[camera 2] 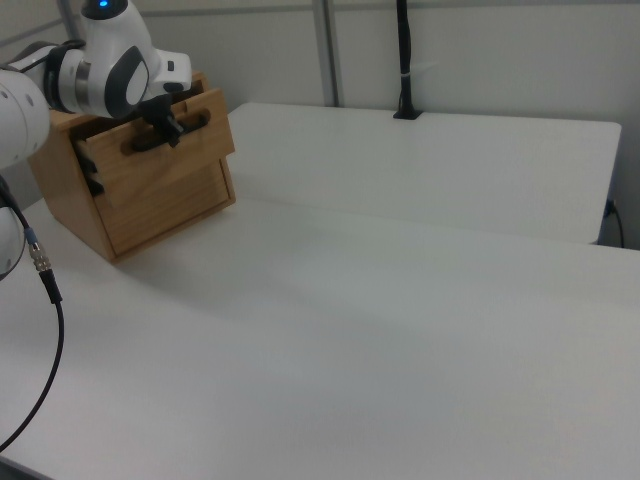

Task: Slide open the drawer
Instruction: 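Pull the handle outward, sliding the drawer out of the cabinet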

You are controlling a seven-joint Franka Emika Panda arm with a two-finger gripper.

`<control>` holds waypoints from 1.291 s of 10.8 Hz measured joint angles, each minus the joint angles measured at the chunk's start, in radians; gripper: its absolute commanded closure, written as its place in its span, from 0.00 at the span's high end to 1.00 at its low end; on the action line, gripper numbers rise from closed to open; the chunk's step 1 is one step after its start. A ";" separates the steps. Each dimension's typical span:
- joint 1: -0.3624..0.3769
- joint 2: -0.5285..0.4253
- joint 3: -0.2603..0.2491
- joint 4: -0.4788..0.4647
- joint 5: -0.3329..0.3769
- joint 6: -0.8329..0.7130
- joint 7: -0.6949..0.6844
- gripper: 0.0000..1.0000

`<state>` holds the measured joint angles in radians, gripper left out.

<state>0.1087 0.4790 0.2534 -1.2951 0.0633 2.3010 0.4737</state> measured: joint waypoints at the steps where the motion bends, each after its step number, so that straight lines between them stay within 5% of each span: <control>1: -0.014 -0.009 0.000 -0.003 0.000 -0.029 -0.030 0.00; 13: -0.149 -0.078 -0.001 -0.048 0.000 -0.186 -0.309 0.00; 14: -0.160 -0.079 -0.001 -0.049 0.000 -0.188 -0.331 0.11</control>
<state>-0.0518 0.3996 0.2523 -1.3444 0.0632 2.1134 0.1424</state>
